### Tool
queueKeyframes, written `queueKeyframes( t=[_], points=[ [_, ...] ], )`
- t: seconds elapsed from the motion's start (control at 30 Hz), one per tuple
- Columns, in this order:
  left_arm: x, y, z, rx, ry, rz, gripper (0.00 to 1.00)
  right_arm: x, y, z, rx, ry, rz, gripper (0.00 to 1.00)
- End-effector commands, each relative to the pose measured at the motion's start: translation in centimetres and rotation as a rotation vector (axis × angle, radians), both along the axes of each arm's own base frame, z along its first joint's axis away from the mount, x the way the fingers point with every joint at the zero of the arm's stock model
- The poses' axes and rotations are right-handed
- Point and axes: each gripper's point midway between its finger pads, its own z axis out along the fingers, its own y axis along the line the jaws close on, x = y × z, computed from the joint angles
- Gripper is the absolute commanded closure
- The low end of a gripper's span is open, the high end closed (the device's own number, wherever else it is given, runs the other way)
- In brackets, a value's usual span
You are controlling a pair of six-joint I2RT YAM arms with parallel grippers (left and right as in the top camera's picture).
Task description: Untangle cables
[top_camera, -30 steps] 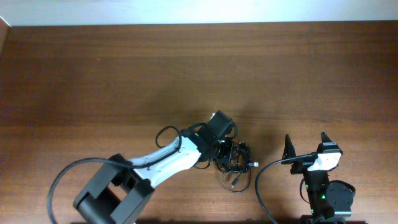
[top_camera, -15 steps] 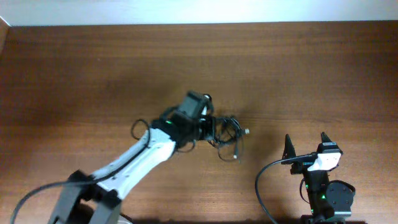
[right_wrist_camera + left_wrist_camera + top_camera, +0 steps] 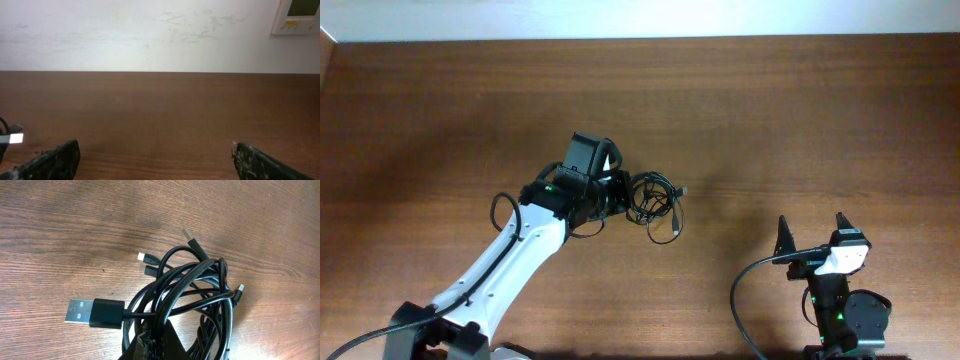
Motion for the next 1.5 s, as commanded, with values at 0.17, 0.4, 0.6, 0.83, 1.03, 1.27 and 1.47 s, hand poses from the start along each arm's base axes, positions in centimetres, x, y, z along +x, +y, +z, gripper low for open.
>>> queueKeyframes(
  t=[0.17, 0.4, 0.6, 0.83, 1.03, 1.27, 1.47],
  points=[
    [-1.5, 5.3, -1.1, 0.054, 0.212, 0.405, 1.00, 0.0, 0.0, -0.2, 0.004, 0.004, 0.001, 0.02],
    [-3.3, 9.5, -2.1, 0.075, 0.365, 0.641, 1.00, 0.0, 0.0, -0.2, 0.004, 0.004, 0.001, 0.02],
    [-3.3, 9.5, -2.1, 0.099, 0.341, 0.564, 1.00, 0.0, 0.0, -0.2, 0.004, 0.004, 0.001, 0.02],
    [-3.8, 8.5, -2.1, 0.092, 0.353, 0.495, 1.00, 0.0, 0.0, -0.2, 0.004, 0.004, 0.001, 0.02],
    [-5.8, 4.4, -1.9, 0.036, 0.409, 0.357, 0.95, 0.0, 0.3, -0.1, 0.024, 0.001, 0.020, 0.02],
    [-5.5, 3.8, -1.7, 0.027, 0.384, 0.339, 1.00, -5.4, 11.5, 0.6, 1.066, 0.465, 0.617, 0.02],
    [-3.7, 1.5, -0.4, -0.099, 0.328, 0.286, 0.98, -3.8, 9.8, 0.7, 1.096, 0.393, 0.500, 0.03]
  ],
)
